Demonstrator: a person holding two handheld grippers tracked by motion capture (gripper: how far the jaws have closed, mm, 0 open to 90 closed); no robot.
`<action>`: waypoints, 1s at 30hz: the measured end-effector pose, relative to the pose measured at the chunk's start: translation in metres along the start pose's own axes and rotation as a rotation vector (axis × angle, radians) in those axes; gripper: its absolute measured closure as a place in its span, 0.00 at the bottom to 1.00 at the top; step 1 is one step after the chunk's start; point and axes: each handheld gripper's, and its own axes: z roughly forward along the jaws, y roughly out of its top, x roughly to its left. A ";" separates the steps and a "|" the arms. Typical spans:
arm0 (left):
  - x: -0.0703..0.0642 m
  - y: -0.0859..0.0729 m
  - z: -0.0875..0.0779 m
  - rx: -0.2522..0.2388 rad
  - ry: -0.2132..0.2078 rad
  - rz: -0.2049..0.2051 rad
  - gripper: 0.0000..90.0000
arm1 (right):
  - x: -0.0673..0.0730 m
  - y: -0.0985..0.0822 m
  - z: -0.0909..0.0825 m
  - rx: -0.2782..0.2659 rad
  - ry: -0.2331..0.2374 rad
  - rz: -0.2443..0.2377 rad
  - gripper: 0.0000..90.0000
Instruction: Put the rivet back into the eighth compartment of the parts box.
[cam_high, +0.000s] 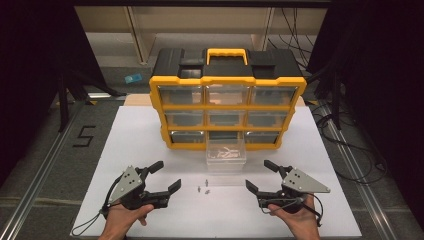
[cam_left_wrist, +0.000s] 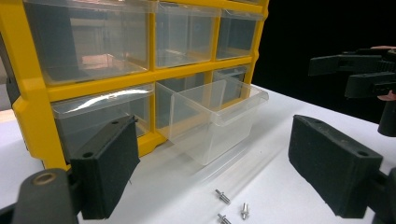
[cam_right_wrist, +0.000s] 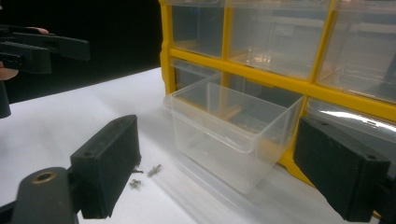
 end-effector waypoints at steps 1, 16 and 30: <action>0.000 0.000 0.000 0.000 0.000 0.000 0.18 | 0.000 0.000 0.000 0.000 0.000 0.000 0.18; 0.000 0.000 0.000 -0.012 0.008 -0.002 0.18 | 0.008 0.016 0.003 0.003 0.067 -0.093 0.18; -0.001 0.001 0.001 -0.029 0.005 -0.017 0.18 | 0.033 0.033 0.036 0.243 0.251 -0.292 0.22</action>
